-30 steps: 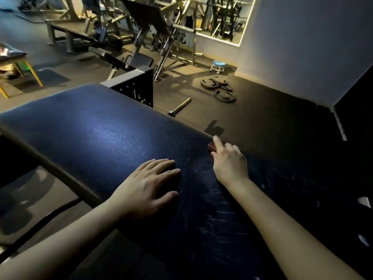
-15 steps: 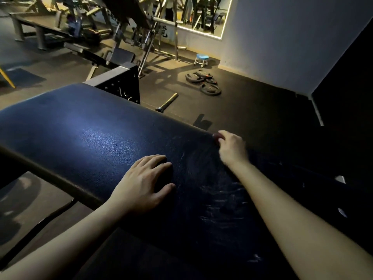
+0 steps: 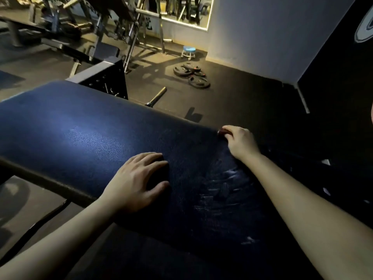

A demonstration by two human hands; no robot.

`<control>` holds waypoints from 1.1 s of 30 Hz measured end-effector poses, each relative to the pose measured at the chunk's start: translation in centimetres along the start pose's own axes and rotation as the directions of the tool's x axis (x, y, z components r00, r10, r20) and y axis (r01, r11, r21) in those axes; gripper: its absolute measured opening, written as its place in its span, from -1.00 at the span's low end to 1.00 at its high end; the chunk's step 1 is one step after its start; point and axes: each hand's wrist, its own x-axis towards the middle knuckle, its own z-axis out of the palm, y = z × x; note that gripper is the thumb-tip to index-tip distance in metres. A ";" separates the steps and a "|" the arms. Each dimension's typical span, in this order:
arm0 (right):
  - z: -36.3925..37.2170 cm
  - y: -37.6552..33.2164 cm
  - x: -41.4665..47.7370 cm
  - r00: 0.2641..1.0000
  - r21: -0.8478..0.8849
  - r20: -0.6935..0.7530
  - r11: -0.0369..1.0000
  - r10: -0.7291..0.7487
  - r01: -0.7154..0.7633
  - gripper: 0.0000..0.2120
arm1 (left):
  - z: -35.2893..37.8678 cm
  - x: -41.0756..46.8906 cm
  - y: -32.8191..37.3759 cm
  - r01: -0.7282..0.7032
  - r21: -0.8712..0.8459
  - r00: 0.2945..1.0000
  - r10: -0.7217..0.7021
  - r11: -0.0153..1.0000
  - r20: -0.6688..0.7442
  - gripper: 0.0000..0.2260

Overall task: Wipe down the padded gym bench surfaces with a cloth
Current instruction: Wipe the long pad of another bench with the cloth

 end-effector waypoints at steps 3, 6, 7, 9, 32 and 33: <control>0.7 -4.2 -5.8 0.997 0.149 0.026 0.986 -0.075 0.070 -0.72 | -0.2 0.1 0.0 0.015 -0.019 1.000 -0.015 1.000 0.003 -0.52; -1.0 -7.7 -15.5 0.884 0.207 0.152 0.889 -0.441 0.408 -0.67 | -0.3 0.3 0.2 0.010 -0.021 1.000 -0.010 1.000 -0.002 -0.54; -1.7 -7.8 -17.8 0.811 0.219 0.197 0.831 -0.551 0.511 -0.68 | -0.3 0.3 0.3 0.007 -0.016 1.000 -0.007 1.000 0.003 -0.54; -2.6 -6.1 -18.5 0.703 0.169 0.230 0.739 -0.673 0.653 -0.70 | -0.2 0.4 0.3 0.006 0.009 1.000 -0.006 1.000 0.016 -0.53; -4.5 3.8 -11.6 0.994 -0.060 -0.048 0.993 0.096 -0.099 -0.74 | 2.1 -2.7 6.5 0.044 0.059 0.998 -0.041 0.997 -0.051 -0.52; -4.0 3.2 -10.9 0.988 -0.022 -0.056 0.989 0.145 -0.147 -0.74 | 2.1 -2.7 6.5 0.048 0.062 0.998 -0.045 0.997 -0.050 -0.52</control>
